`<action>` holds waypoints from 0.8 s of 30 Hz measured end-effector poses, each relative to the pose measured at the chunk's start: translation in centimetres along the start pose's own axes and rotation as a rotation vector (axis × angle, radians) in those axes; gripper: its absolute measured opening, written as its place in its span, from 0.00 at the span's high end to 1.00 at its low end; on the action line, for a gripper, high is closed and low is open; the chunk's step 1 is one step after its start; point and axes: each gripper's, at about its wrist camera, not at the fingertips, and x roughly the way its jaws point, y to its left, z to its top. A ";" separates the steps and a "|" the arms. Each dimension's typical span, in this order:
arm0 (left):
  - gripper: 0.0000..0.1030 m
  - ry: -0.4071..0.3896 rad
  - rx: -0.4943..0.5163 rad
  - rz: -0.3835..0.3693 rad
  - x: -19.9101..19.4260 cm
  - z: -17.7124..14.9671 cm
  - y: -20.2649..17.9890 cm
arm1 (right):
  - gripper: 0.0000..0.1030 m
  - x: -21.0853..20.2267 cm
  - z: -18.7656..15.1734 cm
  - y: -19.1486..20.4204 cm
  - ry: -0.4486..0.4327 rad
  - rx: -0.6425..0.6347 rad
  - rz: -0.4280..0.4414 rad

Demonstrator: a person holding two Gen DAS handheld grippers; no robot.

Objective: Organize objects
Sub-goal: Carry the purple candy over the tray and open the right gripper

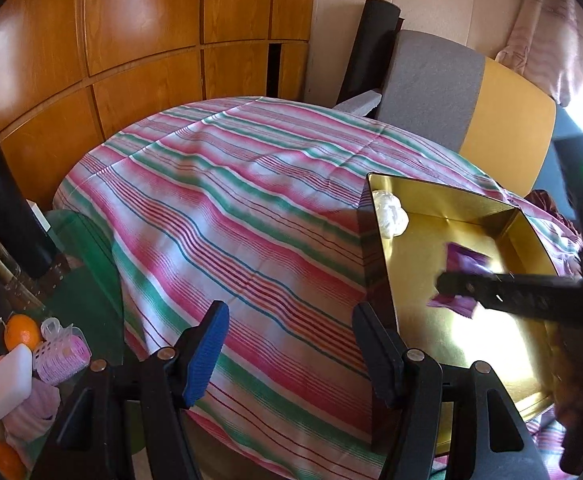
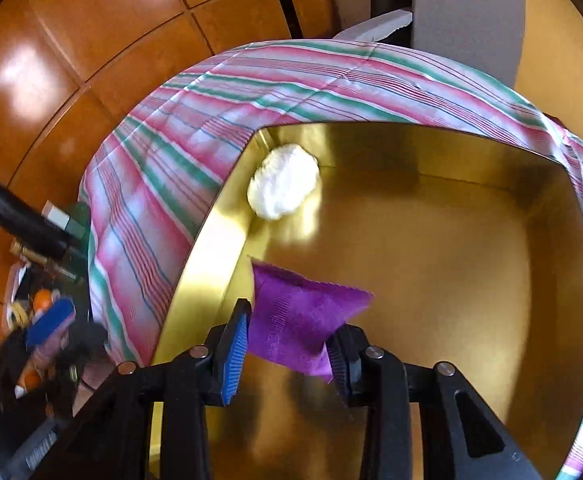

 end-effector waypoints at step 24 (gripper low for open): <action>0.31 -0.068 0.072 -0.022 -2.2 -0.2 -2.1 | 0.43 -8.5 -5.9 -0.9 -0.200 -0.016 -0.176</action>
